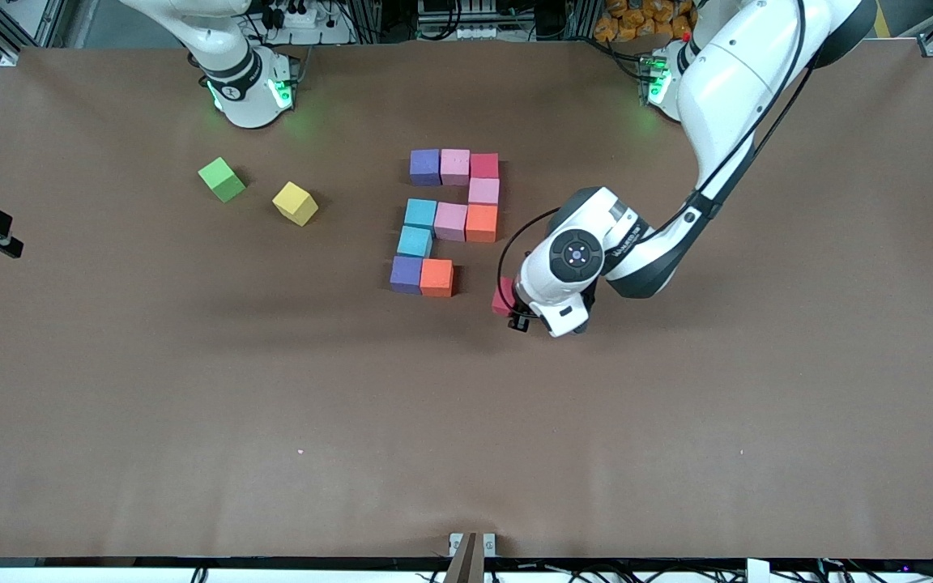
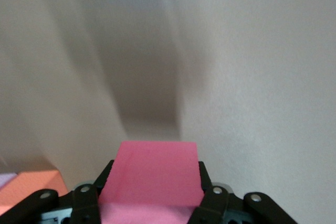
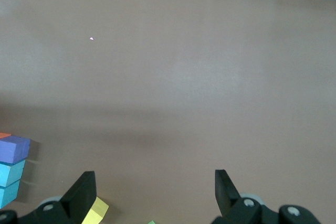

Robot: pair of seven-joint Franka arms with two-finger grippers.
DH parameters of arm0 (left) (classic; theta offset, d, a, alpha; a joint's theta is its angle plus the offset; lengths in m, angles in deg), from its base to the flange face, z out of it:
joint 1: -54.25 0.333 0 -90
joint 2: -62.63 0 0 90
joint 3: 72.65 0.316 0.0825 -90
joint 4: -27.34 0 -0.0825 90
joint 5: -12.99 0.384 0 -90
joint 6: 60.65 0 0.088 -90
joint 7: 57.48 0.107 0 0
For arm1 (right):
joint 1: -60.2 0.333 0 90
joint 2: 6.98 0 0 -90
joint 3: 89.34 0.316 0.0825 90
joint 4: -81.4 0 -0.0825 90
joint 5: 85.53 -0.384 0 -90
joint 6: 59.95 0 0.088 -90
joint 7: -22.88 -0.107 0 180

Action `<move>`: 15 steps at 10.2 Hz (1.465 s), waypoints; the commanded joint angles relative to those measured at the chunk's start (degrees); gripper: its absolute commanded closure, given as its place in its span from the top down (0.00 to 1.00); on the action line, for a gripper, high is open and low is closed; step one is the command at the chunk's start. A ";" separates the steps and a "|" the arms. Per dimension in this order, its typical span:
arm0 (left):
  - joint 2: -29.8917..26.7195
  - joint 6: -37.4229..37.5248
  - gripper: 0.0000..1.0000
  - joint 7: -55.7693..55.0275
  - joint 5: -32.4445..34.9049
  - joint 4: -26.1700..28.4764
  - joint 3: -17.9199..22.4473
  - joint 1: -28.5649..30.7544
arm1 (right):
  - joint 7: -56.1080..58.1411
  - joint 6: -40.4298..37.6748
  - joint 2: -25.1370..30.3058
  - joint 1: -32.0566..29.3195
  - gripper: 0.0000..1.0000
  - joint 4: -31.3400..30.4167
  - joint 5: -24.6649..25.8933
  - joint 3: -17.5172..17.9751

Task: Form number 2 with 11 blocks
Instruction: 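Carry the pink cube to the cube group with the left gripper, then lower the pink cube beside the orange cube with the left gripper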

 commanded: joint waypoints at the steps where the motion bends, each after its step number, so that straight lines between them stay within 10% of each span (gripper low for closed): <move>1: 1.29 -3.50 0.00 -8.16 -0.69 -1.43 0.56 -3.02 | -0.42 -0.65 0.59 -0.65 1.00 0.15 -0.38 0.69; 15: 3.23 -11.77 0.00 -16.74 2.72 4.97 4.35 -9.10 | -0.51 1.81 -0.02 3.40 1.00 0.15 0.85 0.61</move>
